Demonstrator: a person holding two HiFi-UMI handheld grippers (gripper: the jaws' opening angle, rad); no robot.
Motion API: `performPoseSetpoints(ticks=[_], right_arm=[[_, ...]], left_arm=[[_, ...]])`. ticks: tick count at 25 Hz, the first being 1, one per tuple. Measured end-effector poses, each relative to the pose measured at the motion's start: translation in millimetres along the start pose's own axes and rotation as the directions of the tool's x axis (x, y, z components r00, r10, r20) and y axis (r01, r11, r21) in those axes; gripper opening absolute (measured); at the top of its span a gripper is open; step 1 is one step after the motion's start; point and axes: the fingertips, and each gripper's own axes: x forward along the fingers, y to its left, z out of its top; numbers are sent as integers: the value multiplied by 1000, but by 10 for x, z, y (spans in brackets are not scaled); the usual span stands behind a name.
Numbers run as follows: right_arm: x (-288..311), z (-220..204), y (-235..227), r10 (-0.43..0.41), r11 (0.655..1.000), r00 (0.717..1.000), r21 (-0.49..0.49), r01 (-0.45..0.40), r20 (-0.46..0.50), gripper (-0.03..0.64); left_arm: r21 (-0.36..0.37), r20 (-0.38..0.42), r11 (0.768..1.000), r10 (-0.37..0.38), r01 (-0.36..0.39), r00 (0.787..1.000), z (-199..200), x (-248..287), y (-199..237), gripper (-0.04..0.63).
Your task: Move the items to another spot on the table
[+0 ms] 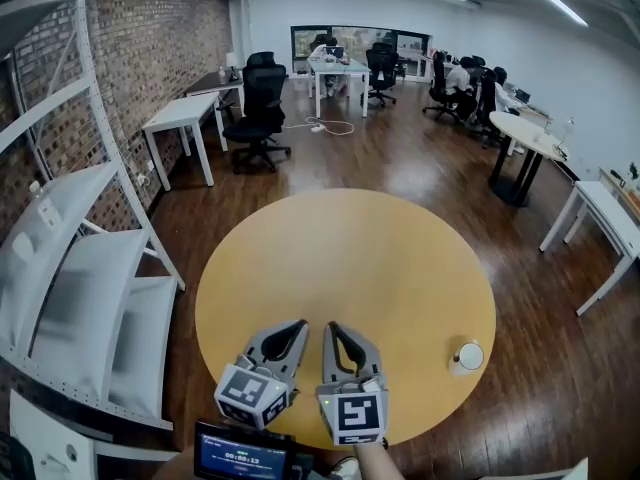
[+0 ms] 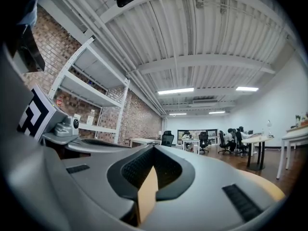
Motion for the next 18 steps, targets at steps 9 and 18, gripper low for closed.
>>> performPoseSetpoints(ticks=[9, 18], right_arm=[[77, -25, 243, 17, 1000, 999, 22, -16, -32, 0], [42, 16, 321, -3, 1000, 999, 7, 4, -39, 0]], left_arm=[[0, 37, 999, -40, 40, 999, 156, -87, 67, 8], [0, 26, 998, -57, 57, 998, 133, -148, 52, 8]])
